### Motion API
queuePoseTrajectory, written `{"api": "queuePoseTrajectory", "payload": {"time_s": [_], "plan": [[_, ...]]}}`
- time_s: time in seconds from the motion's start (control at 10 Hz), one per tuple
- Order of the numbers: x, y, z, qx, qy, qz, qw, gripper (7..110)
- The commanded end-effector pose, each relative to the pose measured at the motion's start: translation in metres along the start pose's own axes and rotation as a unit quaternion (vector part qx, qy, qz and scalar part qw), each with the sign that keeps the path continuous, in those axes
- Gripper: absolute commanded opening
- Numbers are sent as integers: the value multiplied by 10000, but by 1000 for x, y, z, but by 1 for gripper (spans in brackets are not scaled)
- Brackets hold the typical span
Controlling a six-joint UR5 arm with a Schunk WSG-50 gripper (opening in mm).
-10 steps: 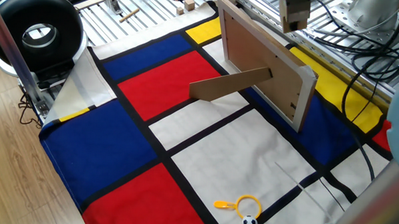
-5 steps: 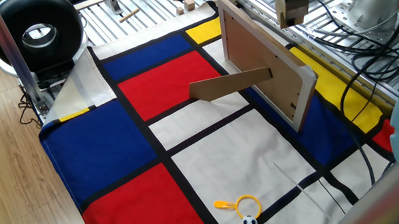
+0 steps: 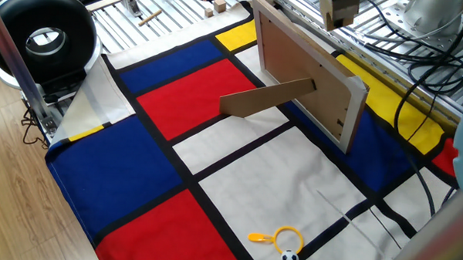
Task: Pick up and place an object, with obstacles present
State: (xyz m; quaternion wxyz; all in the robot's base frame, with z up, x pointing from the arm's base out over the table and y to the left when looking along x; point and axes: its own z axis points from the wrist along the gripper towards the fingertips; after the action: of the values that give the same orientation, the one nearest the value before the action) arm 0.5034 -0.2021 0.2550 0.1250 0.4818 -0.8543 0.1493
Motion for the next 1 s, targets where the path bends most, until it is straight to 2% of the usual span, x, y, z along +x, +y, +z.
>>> {"api": "queuePoseTrajectory", "payload": {"time_s": [0.0, 0.1, 0.2, 0.4, 0.5, 0.6, 0.7, 0.8, 0.9], "plan": [[-24, 24, -43, -366, -51, 79, 9993, 7], [-33, 31, -53, -423, -68, 165, 9989, 7], [-48, 44, -61, -558, -203, 305, 9978, 7], [-66, 66, -77, -640, -167, 742, 9950, 7], [-84, 84, -85, -900, -330, 980, 9906, 7], [-107, 103, -94, -1223, -613, 1248, 9827, 7], [-142, 128, -104, -1717, -1087, 1609, 9658, 7], [-163, 140, -107, -1951, -1298, 1832, 9547, 7], [-165, 141, -94, -1851, -1188, 1857, 9577, 7]]}}
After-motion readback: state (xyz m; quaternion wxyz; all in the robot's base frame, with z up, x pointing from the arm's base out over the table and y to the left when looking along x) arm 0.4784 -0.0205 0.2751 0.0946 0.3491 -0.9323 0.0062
